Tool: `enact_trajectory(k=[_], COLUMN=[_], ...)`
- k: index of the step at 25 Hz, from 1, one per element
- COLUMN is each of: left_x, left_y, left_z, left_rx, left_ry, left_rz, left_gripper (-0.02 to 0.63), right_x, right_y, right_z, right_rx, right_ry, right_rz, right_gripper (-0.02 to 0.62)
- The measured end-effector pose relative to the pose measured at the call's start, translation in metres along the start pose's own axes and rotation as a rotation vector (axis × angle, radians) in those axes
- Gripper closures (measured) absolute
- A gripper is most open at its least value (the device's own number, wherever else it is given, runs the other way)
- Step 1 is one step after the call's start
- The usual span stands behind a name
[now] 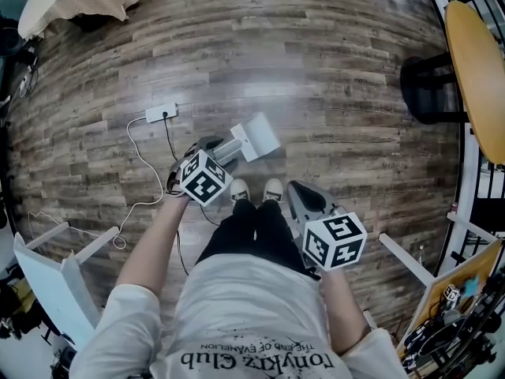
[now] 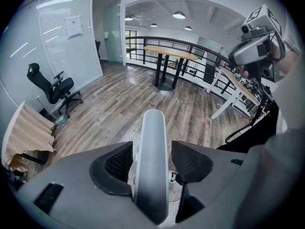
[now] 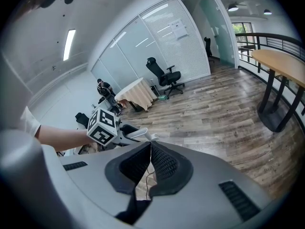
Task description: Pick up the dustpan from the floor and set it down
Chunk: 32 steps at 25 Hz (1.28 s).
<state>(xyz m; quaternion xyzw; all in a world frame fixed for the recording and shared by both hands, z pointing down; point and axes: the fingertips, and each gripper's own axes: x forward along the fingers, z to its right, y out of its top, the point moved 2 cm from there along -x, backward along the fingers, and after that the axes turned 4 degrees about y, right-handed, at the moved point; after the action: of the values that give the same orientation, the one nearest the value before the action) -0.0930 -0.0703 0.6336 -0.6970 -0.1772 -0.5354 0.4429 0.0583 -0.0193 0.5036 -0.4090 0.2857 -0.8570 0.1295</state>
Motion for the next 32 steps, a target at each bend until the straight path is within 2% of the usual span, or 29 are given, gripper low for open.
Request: enact_trajectory(k=[13, 17, 25, 26, 28, 32], left_x=[-0.034, -0.047, -0.080, -0.087, -0.098, -0.113], left_y=[0.001, -0.001, 0.005, 0.007, 0.010, 0.013], left_z=[-0.003, 0.003, 0.019, 0.021, 0.026, 0.036], left_rx=[-0.008, -0.024, -0.030, -0.033, -0.049, -0.082], left_ry=[0.052, 0.053, 0.109, 0.117, 0.130, 0.131], left_rz=[0.043, 0.054, 0.104, 0.120, 0.151, 0.179], left_gripper=[0.344, 0.344, 0.348, 0.375, 0.470, 0.534], right_x=[-0.007, -0.013, -0.024, -0.025, -0.027, -0.030], right_y=[0.009, 0.012, 0.023, 0.024, 0.024, 0.023], right_z=[-0.017, -0.024, -0.035, -0.036, -0.040, -0.048], right_rx=[-0.054, -0.083, -0.144, -0.150, -0.163, -0.188], right_ry=[0.021, 0.028, 0.048, 0.050, 0.055, 0.071], right_rz=[0.020, 0.023, 0.045, 0.046, 0.046, 0.045], right_gripper=[0.569, 0.569, 0.569, 0.569, 0.569, 0.569])
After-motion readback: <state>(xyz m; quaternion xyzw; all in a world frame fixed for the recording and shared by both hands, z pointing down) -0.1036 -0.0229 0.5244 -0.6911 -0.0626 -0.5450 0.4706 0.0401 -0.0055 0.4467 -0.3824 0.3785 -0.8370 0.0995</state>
